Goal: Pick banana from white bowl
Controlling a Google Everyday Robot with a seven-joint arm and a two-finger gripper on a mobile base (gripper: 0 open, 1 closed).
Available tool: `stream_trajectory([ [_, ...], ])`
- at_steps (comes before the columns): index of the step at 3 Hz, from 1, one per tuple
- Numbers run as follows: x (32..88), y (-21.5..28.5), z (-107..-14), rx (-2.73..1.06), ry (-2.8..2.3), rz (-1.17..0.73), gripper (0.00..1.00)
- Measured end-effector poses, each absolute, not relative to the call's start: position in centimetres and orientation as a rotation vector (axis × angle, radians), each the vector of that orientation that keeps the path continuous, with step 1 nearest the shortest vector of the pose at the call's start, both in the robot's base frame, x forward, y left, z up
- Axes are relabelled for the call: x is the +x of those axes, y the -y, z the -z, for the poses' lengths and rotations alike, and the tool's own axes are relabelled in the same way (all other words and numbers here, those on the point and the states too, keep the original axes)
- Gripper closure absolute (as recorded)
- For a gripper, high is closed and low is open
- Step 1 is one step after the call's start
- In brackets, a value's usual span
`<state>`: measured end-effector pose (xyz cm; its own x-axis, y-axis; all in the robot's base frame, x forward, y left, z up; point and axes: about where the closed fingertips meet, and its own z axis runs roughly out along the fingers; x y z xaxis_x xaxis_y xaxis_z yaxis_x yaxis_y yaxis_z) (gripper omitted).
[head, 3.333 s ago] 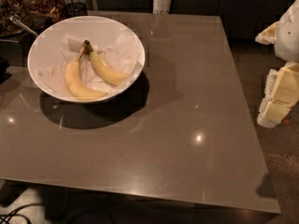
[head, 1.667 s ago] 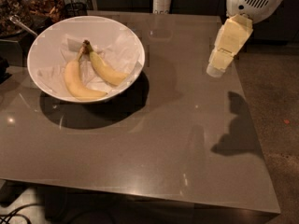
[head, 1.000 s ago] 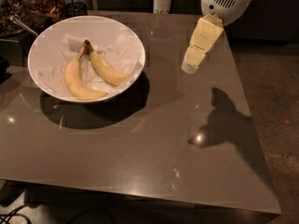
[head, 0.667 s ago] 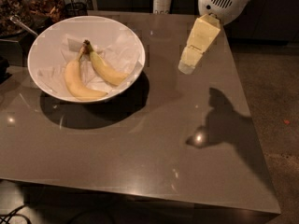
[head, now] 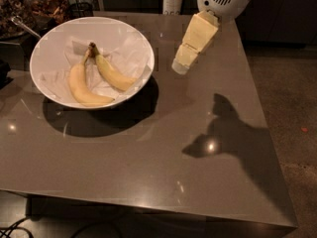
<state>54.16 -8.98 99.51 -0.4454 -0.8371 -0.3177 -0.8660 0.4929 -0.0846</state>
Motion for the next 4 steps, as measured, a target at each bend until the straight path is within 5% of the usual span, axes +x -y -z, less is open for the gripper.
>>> stream_trajectory([
  [3,52.7,-4.0,-100.0,-1.414,-2.498,-0.194,0.00],
  [4,53.1,-4.7,-100.2,-1.403,-2.473,-0.204,0.00],
])
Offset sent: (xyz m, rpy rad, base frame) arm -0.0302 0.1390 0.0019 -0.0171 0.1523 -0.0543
